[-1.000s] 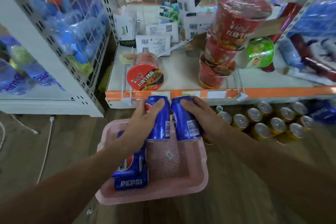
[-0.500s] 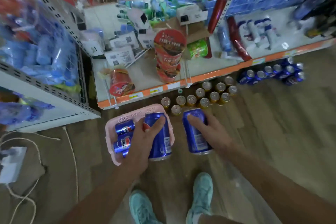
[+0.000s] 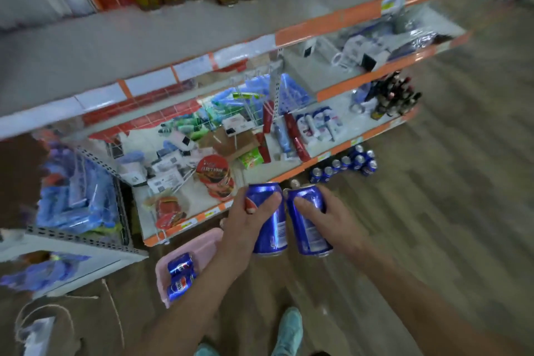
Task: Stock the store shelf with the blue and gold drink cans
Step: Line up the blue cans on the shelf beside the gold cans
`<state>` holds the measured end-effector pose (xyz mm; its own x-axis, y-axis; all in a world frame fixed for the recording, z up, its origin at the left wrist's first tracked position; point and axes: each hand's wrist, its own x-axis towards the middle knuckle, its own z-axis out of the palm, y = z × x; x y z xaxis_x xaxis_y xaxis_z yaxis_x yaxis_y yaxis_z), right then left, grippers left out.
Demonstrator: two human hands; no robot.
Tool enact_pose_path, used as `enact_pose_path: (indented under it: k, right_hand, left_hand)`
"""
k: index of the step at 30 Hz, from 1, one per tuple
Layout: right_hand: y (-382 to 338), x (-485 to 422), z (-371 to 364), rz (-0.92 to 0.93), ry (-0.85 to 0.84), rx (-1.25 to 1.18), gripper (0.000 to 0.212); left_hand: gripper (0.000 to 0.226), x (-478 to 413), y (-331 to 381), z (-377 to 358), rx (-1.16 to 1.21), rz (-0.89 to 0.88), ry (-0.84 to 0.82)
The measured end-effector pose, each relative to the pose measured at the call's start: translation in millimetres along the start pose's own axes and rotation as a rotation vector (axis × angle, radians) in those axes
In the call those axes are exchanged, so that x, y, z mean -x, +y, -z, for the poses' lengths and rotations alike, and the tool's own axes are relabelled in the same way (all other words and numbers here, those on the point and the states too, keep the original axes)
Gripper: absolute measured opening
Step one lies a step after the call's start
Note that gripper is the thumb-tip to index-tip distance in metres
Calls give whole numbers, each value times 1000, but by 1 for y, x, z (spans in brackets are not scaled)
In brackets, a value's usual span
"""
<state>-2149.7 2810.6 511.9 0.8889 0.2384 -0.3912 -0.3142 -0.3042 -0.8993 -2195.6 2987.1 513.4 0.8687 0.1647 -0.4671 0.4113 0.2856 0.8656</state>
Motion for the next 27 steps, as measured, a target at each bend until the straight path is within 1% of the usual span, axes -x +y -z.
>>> enact_pose_path:
  k: [1,3,6,11,14,17,21,24,27]
  right_hand:
    - [-12,4,14,14,14,-20,29]
    - [-36,10,41,48,45,-38,30]
    - [-66,10,78,100,80,-27,25]
    - [-113,-9,127,175,144,-1,30]
    - [-136,-34,151,214,174,-24,35]
    - [-157,-68,173,243,186,-8,44]
    - [-181,-115,198,255,225,15,37]
    - [-194,-148,213,257,241,20,38]
    - [-200,-178,225,262,254,3,37]
  left_hand:
    - [40,3,13,-16,-16,-20,-17]
    - [44,5,36,-44,-64,-68,-55]
    - [46,4,68,-80,-118,-143,-84]
    - [47,-22,118,-121,-121,-214,-123]
    - [41,-51,146,-140,-115,-273,-148]
    - [46,-87,171,-156,-116,-310,-162]
    - [45,-138,203,-176,-131,-359,-168]
    - [42,-174,223,-189,-147,-382,-182]
    - [51,-204,237,-203,-156,-382,-181]
